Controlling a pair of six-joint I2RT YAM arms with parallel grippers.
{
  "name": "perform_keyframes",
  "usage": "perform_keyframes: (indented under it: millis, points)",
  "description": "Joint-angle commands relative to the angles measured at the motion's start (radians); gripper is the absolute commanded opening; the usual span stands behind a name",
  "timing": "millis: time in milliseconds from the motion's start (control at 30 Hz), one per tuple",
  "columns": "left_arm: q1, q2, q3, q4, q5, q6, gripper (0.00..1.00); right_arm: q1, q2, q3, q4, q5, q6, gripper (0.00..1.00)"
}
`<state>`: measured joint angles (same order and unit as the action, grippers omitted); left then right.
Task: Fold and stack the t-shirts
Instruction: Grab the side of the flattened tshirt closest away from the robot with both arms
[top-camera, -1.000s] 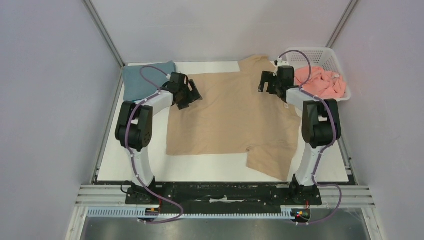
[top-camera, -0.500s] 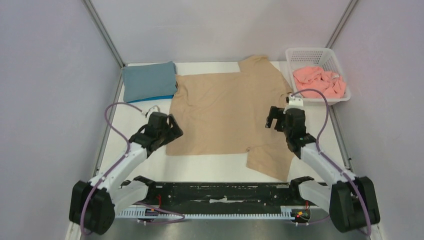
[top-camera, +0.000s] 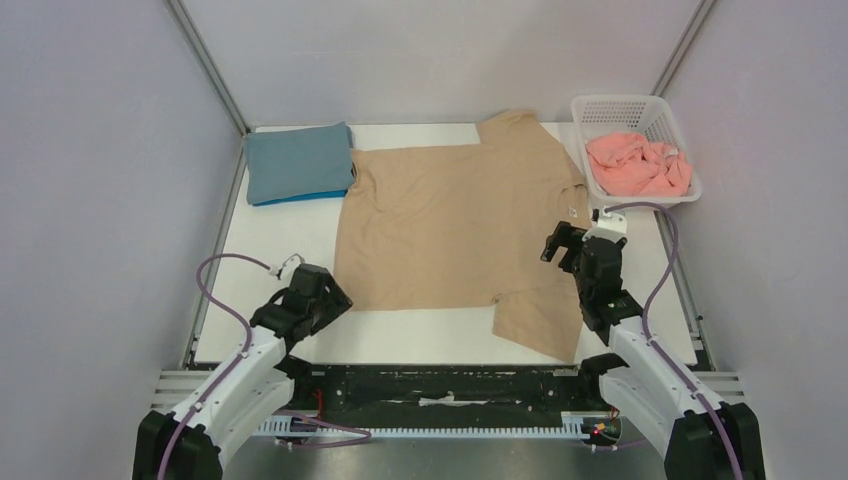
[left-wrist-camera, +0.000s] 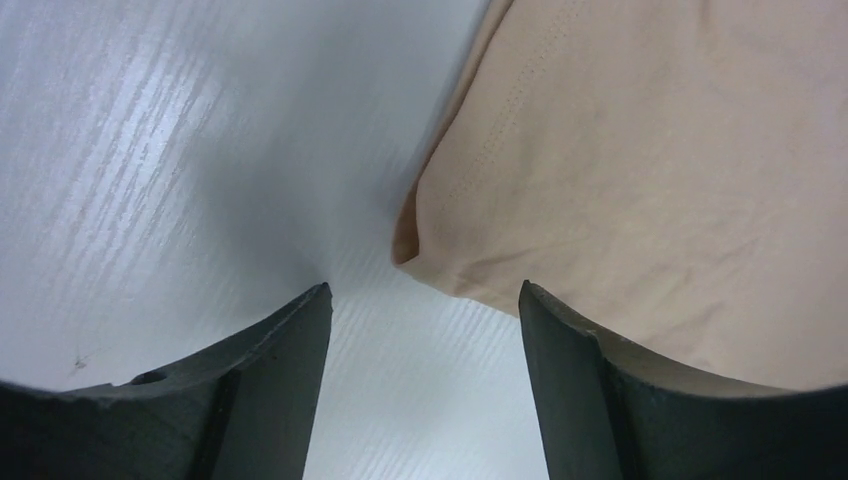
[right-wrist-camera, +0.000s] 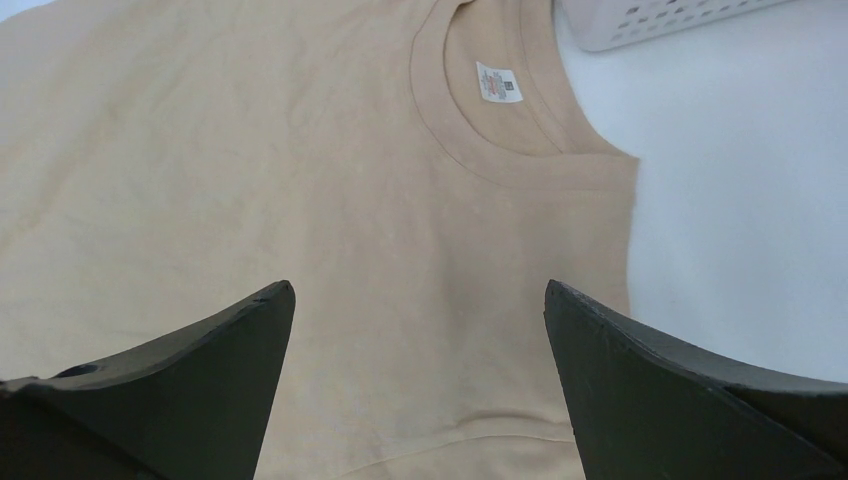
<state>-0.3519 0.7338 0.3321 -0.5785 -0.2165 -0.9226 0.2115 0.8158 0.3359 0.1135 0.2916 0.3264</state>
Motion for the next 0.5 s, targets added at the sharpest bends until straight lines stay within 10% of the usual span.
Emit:
perform_keyframes:
  millis: [0, 167, 267, 467]
  points:
    - [0.001, 0.070, -0.016, 0.115, 0.047, -0.055, 0.70, 0.000, 0.034, 0.024, -0.003, 0.074, 0.015, 0.98]
    - [0.001, 0.220, 0.002, 0.177, 0.056, -0.035, 0.41, -0.001, 0.060, 0.045, -0.022, 0.080, 0.013, 0.98]
    - [0.001, 0.263, 0.004, 0.216, 0.074, -0.022, 0.03, -0.001, 0.072, 0.044, -0.022, 0.101, 0.013, 0.98]
    - [0.001, 0.184, -0.019, 0.256, 0.059, -0.001, 0.02, 0.000, 0.103, 0.070, -0.070, 0.081, 0.005, 0.98]
